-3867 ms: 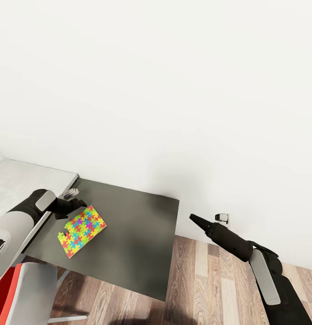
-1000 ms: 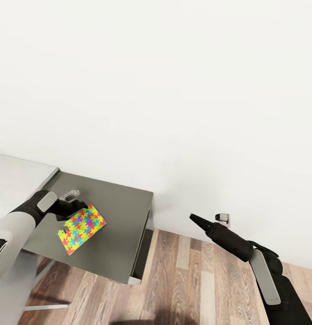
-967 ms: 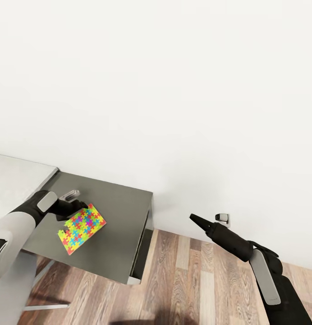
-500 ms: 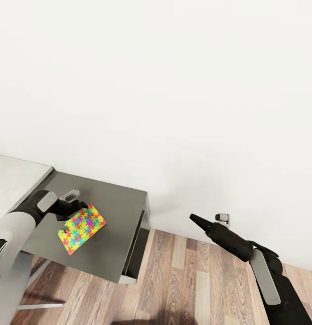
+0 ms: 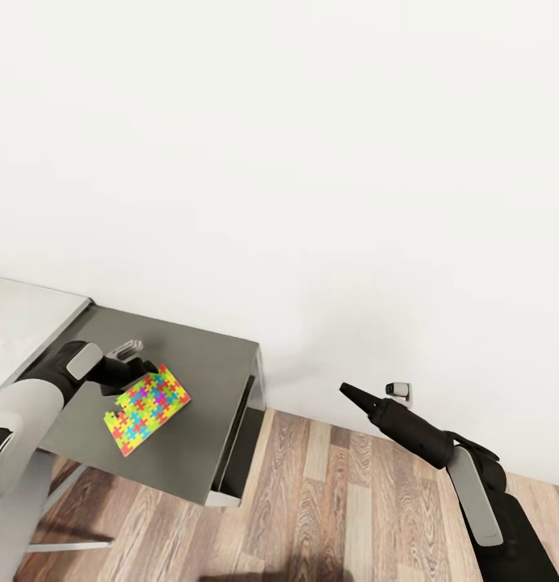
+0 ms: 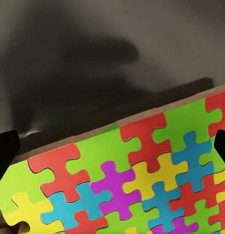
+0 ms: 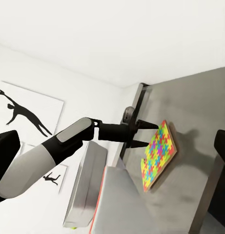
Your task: Put all the toys in the child's room - the three board games (two on the bed and one on the table), the two jigsaw puzzles on the table, and the tennis ball on the table - inside the toy box on the table in the child's room.
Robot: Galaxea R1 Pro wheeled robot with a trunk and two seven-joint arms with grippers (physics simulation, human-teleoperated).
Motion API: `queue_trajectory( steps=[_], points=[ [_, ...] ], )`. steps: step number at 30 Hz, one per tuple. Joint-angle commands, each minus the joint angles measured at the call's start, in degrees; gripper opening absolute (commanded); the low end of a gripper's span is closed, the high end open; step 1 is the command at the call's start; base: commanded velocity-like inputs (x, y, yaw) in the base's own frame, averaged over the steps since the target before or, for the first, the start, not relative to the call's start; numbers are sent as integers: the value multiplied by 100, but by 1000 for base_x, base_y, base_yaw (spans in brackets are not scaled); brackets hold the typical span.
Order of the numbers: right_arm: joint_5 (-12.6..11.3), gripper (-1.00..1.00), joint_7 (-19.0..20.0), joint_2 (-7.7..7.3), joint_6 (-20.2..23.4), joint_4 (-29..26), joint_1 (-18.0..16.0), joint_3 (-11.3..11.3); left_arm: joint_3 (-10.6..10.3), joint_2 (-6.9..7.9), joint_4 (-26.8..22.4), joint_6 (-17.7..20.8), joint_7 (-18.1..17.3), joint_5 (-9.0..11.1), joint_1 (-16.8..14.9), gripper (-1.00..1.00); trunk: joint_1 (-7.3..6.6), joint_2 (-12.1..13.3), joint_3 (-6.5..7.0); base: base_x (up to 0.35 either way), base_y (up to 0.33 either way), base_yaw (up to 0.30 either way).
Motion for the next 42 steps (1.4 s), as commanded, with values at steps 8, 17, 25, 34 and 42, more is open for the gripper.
queue_trajectory(
  steps=[8,17,25,34,42],
  points=[
    [-16,100,6,-1,34,0,-4,-3,-49,4,-6,25,28,62,1,100,3,-9,-7,-6,-21,-8],
    [-16,100,6,-1,33,0,-2,-3,-43,10,-6,25,28,62,1,100,3,-9,35,-1,-1,-127],
    [-16,100,6,-1,32,0,-3,-3,-43,21,-6,25,15,62,4,100,3,-9,40,-55,0,-17],
    [-16,100,6,-1,27,0,-3,2,-44,47,-12,1,11,40,-1,100,3,-9,40,-7,0,0],
    [-16,100,6,-1,26,0,-3,4,-51,55,-15,-155,32,36,4,100,3,-9,40,-5,0,0]
  ],
)
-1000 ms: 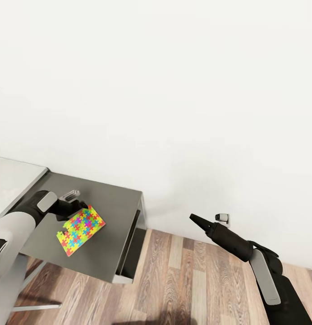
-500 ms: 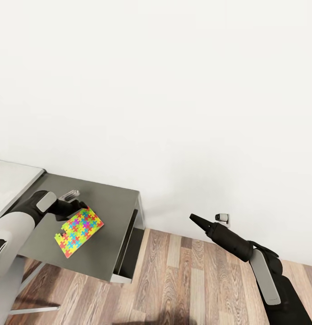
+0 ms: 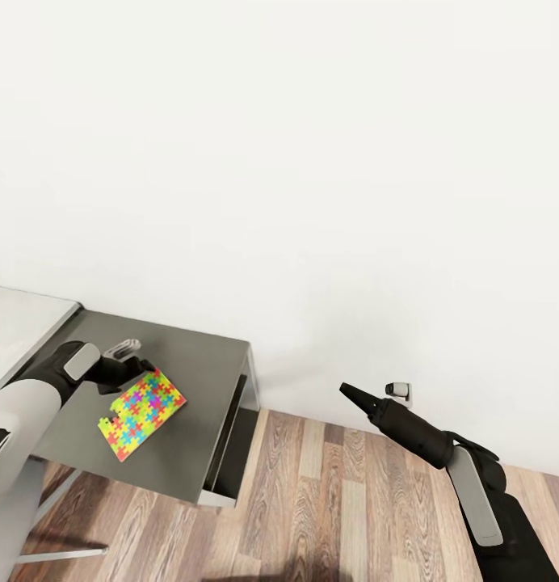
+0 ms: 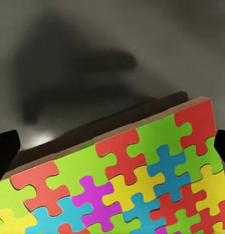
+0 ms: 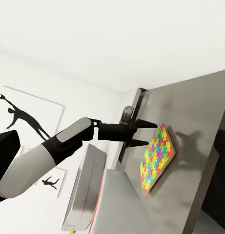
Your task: Put all the toys in the child's room - the three board games (two on the bed and one on the table), the two jigsaw puzzles on the table, and the tennis ball on the table - inside the toy box on the table in the child's room.
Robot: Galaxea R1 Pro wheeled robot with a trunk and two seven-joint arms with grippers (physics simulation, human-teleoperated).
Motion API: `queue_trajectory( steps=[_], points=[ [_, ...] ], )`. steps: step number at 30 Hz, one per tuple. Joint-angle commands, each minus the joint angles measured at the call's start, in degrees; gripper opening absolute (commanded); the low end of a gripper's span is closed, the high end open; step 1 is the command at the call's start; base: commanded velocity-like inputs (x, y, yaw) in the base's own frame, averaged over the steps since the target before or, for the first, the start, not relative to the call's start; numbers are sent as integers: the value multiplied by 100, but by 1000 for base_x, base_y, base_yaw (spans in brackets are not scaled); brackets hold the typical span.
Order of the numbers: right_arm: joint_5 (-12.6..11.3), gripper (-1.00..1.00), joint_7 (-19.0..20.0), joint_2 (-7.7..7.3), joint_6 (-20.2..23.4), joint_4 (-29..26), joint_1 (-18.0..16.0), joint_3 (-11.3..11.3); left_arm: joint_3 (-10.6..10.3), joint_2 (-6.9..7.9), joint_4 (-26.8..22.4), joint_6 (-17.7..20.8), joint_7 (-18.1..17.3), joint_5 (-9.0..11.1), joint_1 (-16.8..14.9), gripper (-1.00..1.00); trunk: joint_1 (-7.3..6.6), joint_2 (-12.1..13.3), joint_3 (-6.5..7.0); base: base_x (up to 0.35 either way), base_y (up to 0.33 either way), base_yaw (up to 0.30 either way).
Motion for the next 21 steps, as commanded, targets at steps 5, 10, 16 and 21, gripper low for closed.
queue_trajectory(
  steps=[5,10,16,21],
  points=[
    [-15,100,5,0,31,-1,-4,-4,-42,10,-8,-34,63,54,-5,100,2,-10,-9,-47,0,0],
    [-14,100,5,0,31,-1,-3,-1,-47,13,-8,-119,82,49,-8,100,2,-10,-9,-13,0,0],
    [-12,100,5,0,31,-1,-3,-4,-49,14,8,-119,88,55,-5,100,2,-10,-9,-2,0,0],
    [-14,100,5,0,31,-4,-4,-4,-44,21,71,-123,94,58,-1,100,2,-10,-9,0,0,0]
  ],
)
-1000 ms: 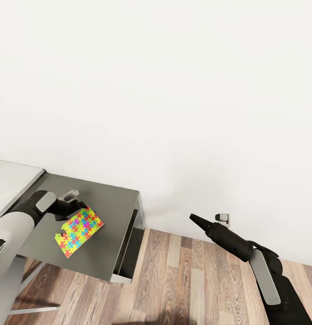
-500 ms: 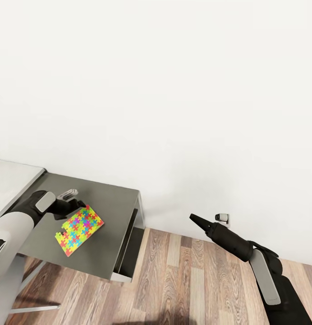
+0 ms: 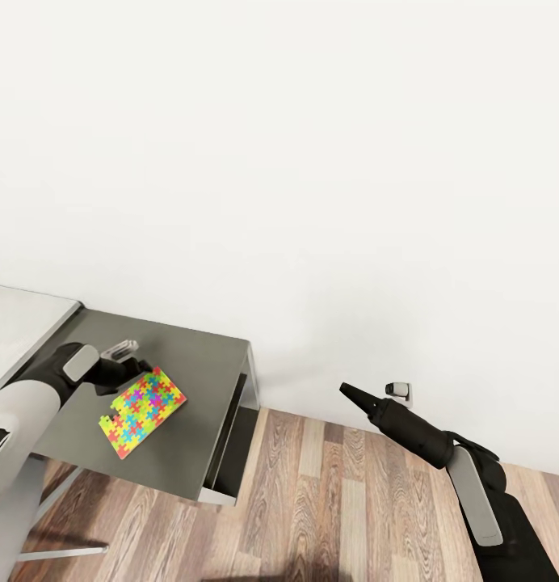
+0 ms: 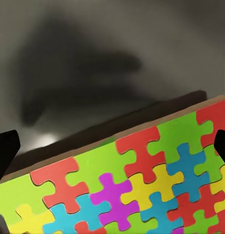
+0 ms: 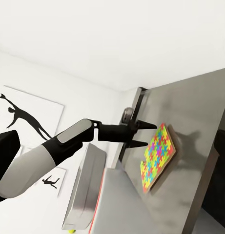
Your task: Put all the toys in the child's room - the three board games (two on the bed and one on the table), the two jigsaw puzzles on the table, and the tennis ball on the table - inside the toy box on the table in the child's room.
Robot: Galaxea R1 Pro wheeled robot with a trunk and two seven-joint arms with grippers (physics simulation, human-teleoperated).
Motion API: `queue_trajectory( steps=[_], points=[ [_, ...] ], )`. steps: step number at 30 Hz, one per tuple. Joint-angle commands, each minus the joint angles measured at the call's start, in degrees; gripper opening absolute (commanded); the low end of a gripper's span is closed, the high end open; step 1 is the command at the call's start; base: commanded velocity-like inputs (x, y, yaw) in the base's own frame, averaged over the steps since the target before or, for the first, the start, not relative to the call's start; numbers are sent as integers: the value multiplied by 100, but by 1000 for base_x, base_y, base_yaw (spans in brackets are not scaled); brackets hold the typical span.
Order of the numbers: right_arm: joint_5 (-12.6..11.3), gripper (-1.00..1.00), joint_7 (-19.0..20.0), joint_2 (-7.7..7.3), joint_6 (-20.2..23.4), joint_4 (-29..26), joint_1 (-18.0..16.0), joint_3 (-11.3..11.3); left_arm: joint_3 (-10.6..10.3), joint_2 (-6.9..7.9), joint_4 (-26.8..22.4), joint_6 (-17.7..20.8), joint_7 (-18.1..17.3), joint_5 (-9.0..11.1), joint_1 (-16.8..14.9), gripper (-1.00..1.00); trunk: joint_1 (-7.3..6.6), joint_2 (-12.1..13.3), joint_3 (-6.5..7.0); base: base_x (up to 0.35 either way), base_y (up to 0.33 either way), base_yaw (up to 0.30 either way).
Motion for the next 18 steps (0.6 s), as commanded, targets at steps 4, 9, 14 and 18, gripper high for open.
queue_trajectory(
  steps=[4,9,14,18],
  points=[
    [-16,100,5,0,31,-5,-4,-2,-41,5,27,19,39,61,-2,100,3,-10,-9,0,0,0],
    [-17,100,5,0,31,-6,-3,-3,-38,11,40,19,48,61,-2,100,3,-10,-9,0,0,0],
    [-16,100,5,0,31,-11,-2,-1,-37,40,43,13,163,61,-2,100,3,-10,-9,0,0,0],
    [-12,100,5,0,31,-14,-2,-2,-35,59,43,10,237,61,0,100,3,-10,-9,0,0,0]
  ],
)
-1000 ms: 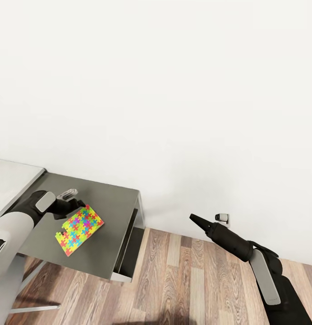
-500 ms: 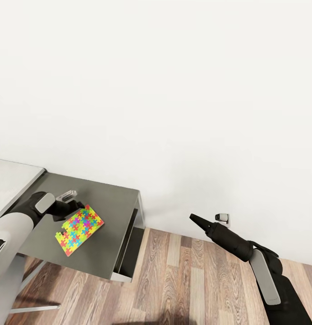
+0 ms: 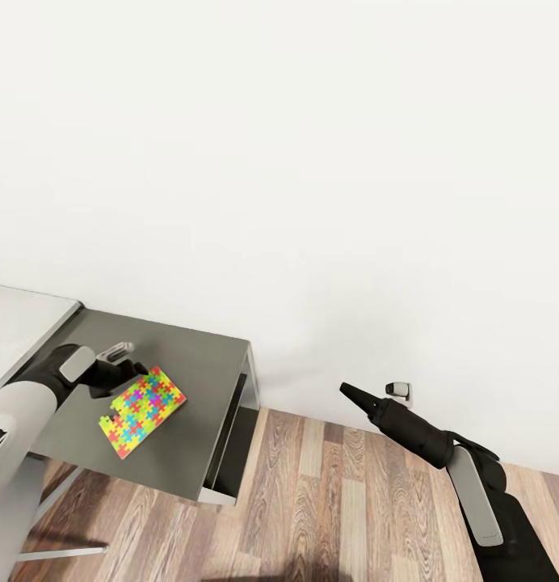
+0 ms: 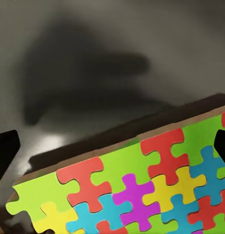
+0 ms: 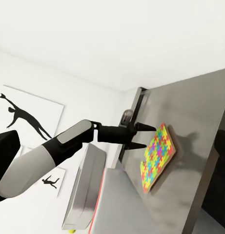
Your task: Put all the toys in the child's room - the three board games (two on the bed and one on the table), the two jigsaw puzzles on the table, and the tennis ball on the table - inside the toy box on the table in the child's room.
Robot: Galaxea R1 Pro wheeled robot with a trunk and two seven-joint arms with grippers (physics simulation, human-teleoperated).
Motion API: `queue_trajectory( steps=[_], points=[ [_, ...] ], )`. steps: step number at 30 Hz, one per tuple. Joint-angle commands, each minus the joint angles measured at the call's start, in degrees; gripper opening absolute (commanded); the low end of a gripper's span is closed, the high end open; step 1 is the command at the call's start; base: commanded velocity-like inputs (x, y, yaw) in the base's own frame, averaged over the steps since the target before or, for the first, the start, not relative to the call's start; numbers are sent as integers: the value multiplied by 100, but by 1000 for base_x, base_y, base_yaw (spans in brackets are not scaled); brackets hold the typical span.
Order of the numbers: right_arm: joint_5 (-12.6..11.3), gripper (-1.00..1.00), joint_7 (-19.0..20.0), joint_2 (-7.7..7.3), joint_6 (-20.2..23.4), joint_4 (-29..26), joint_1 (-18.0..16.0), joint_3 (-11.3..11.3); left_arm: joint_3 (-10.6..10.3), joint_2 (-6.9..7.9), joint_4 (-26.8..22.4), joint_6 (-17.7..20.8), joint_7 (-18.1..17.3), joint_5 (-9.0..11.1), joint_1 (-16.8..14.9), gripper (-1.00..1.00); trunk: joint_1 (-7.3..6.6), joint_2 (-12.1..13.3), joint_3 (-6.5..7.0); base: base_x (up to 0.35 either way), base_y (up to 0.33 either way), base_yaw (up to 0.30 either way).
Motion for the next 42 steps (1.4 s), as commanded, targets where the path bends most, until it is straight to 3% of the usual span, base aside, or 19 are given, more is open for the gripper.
queue_trajectory(
  steps=[1,19,26,42],
  points=[
    [-15,100,5,0,31,-1,-4,-5,-54,18,-10,27,64,2,-1,100,3,-9,-9,0,0,0],
    [-15,100,5,0,31,-3,-4,-6,-45,65,157,43,66,53,60,100,3,-9,-9,-2,-26,0],
    [-12,100,5,0,31,4,-5,-8,-45,62,179,77,65,308,60,100,3,-9,-9,-69,-47,0],
    [-11,100,5,0,31,4,-5,-9,-45,65,183,79,0,336,60,100,3,-9,-9,-37,-48,0]
  ],
)
